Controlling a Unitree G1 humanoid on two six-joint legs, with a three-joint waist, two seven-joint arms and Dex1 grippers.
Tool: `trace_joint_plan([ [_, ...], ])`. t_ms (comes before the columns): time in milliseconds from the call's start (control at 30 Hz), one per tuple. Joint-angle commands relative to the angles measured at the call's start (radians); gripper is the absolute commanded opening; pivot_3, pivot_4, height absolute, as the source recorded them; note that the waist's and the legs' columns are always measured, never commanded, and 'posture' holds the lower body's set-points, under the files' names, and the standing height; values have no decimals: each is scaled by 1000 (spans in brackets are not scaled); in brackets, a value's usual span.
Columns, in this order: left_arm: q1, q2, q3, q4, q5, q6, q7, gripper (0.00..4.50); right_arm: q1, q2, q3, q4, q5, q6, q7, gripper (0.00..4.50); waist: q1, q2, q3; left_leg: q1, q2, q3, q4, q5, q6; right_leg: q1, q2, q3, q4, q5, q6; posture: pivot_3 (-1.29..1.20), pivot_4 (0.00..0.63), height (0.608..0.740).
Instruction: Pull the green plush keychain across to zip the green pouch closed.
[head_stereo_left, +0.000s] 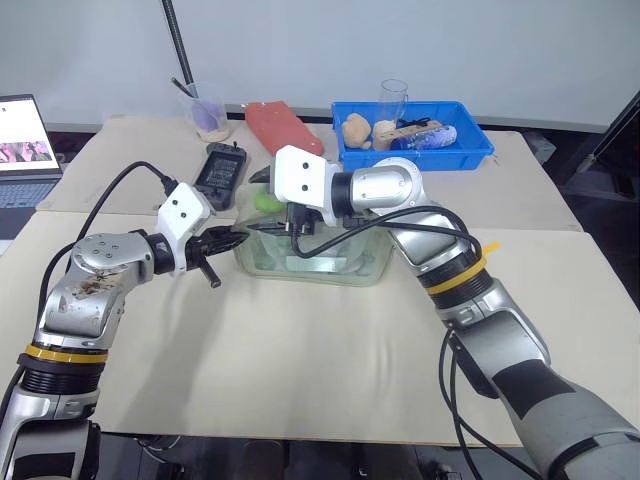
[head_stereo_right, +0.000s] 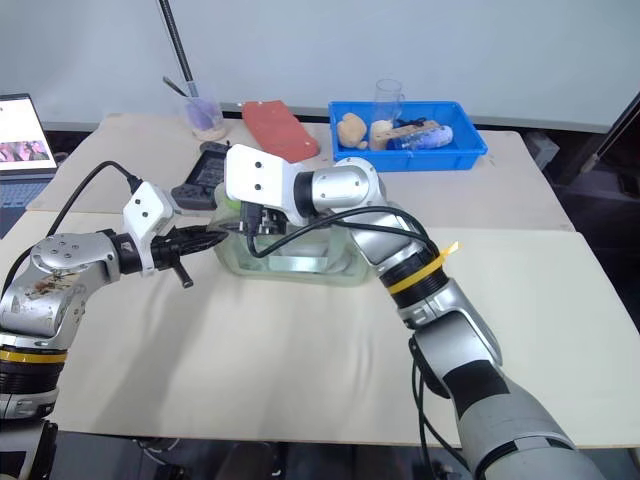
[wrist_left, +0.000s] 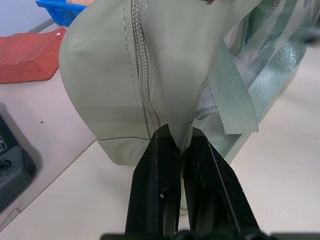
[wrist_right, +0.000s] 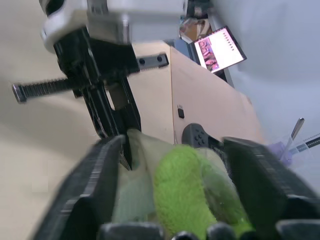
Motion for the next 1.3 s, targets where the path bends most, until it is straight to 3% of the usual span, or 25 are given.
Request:
trace_joint_plan([
  [33, 9, -3, 11, -32, 5, -3, 7, 0, -28, -25, 2, 15, -43, -80, -3, 1990, 0, 0, 0, 0, 0, 0, 0, 0, 0, 0, 0, 0, 0, 0, 0, 0, 150, 740],
  [233, 13, -9, 11, -42, 1, 6, 13, 0, -23, -30, -71, -35, 25, -49, 24, 15, -1, 0, 0, 0, 0, 0, 0, 0, 0, 0, 0, 0, 0, 0, 0, 0, 150, 740],
  [433, 12, -6, 14, -33, 7, 5, 17, 0, -8, -61, -215, -174, 134, 139, -37, 15, 0, 0, 0, 0, 0, 0, 0, 0, 0, 0, 0, 0, 0, 0, 0, 0, 150, 740],
  [567, 8, -2, 18, -19, 13, 1, 20, 0, 28, -161, -289, -228, 142, 230, -64, 15, 6, 0, 0, 0, 0, -1, 0, 0, 0, 1, -1, -1, 0, 0, 0, 0, 150, 740],
  [1000, -28, 3, -7, 93, 50, -63, -20, 0, 365, -448, -466, -340, 133, 361, -153, 15, 1, 0, 0, 1, 0, 0, 0, 0, 0, 1, 0, 0, -1, 0, 0, 0, 150, 740],
  [1133, -37, -5, -19, 113, 57, -76, -22, 0, 451, -455, -504, -311, 133, 351, -216, 15, 0, 0, 0, 1, 0, 1, 0, 0, 0, 2, -1, 0, -2, -1, 1, 0, 150, 740],
  [1300, -48, -15, -27, 123, 62, -78, -28, 0, 549, -375, -474, -273, 158, 336, -272, 15, 0, 0, 0, 3, 0, 1, 0, 0, 0, 4, -1, 0, -2, -1, 1, 0, 150, 740],
])
